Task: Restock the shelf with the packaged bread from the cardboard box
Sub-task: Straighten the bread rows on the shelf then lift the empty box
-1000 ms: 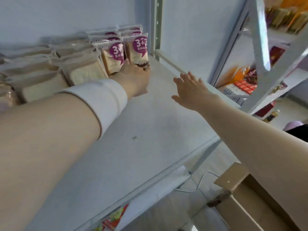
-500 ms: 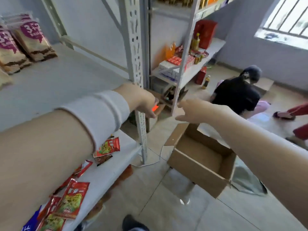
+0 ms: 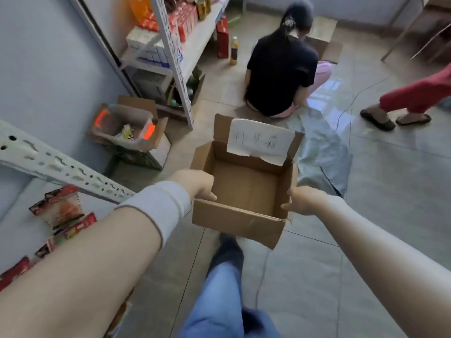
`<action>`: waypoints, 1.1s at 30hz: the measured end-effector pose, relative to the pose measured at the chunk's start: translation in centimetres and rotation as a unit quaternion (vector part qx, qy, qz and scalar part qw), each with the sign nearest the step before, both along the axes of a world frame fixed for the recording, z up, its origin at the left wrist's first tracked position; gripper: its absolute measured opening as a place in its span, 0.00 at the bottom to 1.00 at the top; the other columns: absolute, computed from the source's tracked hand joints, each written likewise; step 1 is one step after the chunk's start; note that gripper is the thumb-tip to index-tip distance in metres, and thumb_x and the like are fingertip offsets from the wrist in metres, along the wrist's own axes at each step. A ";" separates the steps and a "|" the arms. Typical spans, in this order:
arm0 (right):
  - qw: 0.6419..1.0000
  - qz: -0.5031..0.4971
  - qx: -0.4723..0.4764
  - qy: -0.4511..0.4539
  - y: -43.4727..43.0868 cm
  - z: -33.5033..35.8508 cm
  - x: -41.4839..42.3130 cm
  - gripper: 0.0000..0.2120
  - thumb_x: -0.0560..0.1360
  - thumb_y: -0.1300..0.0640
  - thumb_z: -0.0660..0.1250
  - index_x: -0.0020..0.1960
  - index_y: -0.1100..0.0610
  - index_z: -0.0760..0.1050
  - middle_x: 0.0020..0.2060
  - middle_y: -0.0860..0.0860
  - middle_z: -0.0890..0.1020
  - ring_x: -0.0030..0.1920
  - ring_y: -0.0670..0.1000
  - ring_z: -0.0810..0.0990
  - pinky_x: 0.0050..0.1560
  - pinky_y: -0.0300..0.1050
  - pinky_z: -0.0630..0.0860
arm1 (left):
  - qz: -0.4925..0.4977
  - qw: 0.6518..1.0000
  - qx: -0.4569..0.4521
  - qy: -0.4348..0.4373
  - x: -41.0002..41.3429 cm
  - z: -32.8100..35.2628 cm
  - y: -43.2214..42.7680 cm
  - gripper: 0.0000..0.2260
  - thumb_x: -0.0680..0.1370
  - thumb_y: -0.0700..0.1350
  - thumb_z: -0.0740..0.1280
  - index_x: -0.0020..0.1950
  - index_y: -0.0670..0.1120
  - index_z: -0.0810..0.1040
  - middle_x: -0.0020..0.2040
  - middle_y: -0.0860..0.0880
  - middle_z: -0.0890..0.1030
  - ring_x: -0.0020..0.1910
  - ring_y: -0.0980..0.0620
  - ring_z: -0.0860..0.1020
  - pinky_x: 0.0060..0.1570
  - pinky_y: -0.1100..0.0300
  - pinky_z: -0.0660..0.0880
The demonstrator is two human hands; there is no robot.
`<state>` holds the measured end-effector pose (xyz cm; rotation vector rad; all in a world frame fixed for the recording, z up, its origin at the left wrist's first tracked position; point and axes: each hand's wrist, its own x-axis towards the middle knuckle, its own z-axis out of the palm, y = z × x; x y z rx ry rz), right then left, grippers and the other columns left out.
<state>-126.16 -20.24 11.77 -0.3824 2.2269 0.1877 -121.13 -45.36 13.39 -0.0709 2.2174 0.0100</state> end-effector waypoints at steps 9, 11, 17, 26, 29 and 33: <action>0.962 -0.247 -0.004 -0.120 2.5 -14.8 -4.7 0.29 0.78 0.47 0.60 0.72 0.62 0.58 0.69 0.59 0.69 0.67 0.59 0.69 0.63 0.47 0.67 | 0.221 0.971 0.095 -0.002 -5.5 -17.5 -2.7 0.30 0.78 0.56 0.59 0.75 0.46 0.54 0.73 0.44 0.65 0.70 0.43 0.66 0.67 0.48 0.66; 0.943 -0.316 -0.031 -0.096 3.2 -17.5 -5.9 0.28 0.78 0.48 0.60 0.71 0.62 0.58 0.69 0.59 0.69 0.68 0.59 0.69 0.63 0.46 0.66 | 0.307 0.945 0.109 0.024 -6.1 -20.7 -3.5 0.33 0.78 0.56 0.59 0.76 0.45 0.48 0.76 0.42 0.58 0.74 0.42 0.58 0.72 0.47 0.59; 0.863 -0.473 -0.175 0.005 4.6 -27.9 -9.5 0.26 0.81 0.48 0.51 0.74 0.61 0.57 0.72 0.57 0.65 0.72 0.56 0.63 0.70 0.48 0.60 | 0.506 0.837 0.122 0.169 -9.3 -31.7 -5.7 0.27 0.81 0.55 0.50 0.76 0.44 0.50 0.77 0.44 0.55 0.75 0.45 0.56 0.73 0.52 0.52; 0.778 -0.560 -0.234 0.162 3.8 -33.1 -7.5 0.22 0.82 0.53 0.47 0.72 0.62 0.62 0.70 0.58 0.68 0.70 0.55 0.65 0.69 0.44 0.59 | 0.483 0.826 0.109 0.270 -8.2 -35.3 -7.3 0.21 0.82 0.49 0.50 0.72 0.41 0.63 0.71 0.40 0.68 0.70 0.42 0.65 0.67 0.58 0.59; 0.789 -0.549 -0.223 0.162 3.7 -31.4 -7.0 0.21 0.82 0.53 0.48 0.71 0.61 0.64 0.68 0.58 0.70 0.69 0.57 0.67 0.67 0.45 0.61 | 0.486 0.822 0.117 0.274 -6.7 -33.8 -6.9 0.19 0.83 0.48 0.50 0.69 0.40 0.67 0.67 0.38 0.72 0.66 0.38 0.69 0.65 0.51 0.64; 0.807 -0.526 -0.225 0.149 4.2 -26.6 -5.8 0.21 0.82 0.52 0.48 0.71 0.60 0.63 0.69 0.58 0.70 0.70 0.58 0.66 0.68 0.46 0.60 | 0.535 0.790 0.123 0.275 -2.5 -29.0 -5.7 0.20 0.82 0.51 0.50 0.71 0.43 0.66 0.68 0.41 0.71 0.68 0.42 0.68 0.63 0.57 0.62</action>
